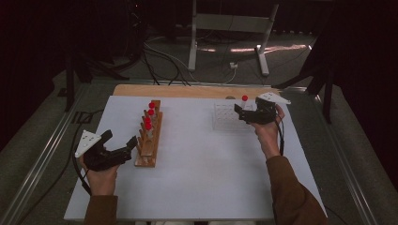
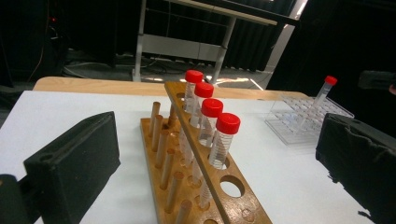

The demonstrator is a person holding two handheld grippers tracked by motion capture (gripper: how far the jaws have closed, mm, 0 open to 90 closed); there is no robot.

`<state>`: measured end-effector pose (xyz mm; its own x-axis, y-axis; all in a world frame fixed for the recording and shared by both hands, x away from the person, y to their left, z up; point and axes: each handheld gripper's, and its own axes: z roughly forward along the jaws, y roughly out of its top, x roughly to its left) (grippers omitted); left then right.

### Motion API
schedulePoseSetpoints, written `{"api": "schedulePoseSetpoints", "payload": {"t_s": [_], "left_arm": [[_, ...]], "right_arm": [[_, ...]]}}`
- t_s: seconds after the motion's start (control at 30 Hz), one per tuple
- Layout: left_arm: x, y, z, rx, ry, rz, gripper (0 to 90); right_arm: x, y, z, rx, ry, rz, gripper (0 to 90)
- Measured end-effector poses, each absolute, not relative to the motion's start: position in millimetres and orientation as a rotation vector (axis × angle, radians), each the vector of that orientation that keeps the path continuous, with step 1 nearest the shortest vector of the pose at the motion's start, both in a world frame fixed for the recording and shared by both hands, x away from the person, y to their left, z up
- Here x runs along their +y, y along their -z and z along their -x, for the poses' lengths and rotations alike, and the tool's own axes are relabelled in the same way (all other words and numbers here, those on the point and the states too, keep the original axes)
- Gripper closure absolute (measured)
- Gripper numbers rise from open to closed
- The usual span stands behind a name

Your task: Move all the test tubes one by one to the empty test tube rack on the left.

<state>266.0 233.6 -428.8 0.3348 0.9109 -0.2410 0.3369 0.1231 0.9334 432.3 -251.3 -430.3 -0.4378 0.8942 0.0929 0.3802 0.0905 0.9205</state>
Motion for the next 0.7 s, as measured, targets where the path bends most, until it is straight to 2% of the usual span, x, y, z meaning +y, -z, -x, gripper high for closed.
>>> {"api": "schedulePoseSetpoints", "payload": {"t_s": [0.17, 0.33, 0.47, 0.63, 0.7], "left_arm": [[234.9, 430.8, -266.0, 1.226, -0.616, -1.44, 0.5], [234.5, 431.4, -266.1, 1.224, -0.607, -1.44, 0.5], [235.1, 431.2, -266.1, 1.224, -0.606, -1.437, 0.5], [237.1, 430.7, -265.2, 1.225, -0.602, -1.429, 0.5], [237.7, 430.8, -264.8, 1.226, -0.602, -1.427, 0.5]], "right_arm": [[-253.5, 440.7, -445.5, 1.886, -1.286, -1.308, 0.0], [-253.6, 448.4, -456.7, 1.894, -1.242, -1.345, 6.8], [-254.3, 454.6, -464.0, 1.893, -1.223, -1.367, 19.5], [-249.6, 460.1, -468.8, 1.875, -1.178, -1.355, 45.1], [-247.7, 461.2, -470.8, 1.875, -1.164, -1.35, 51.8]]}}
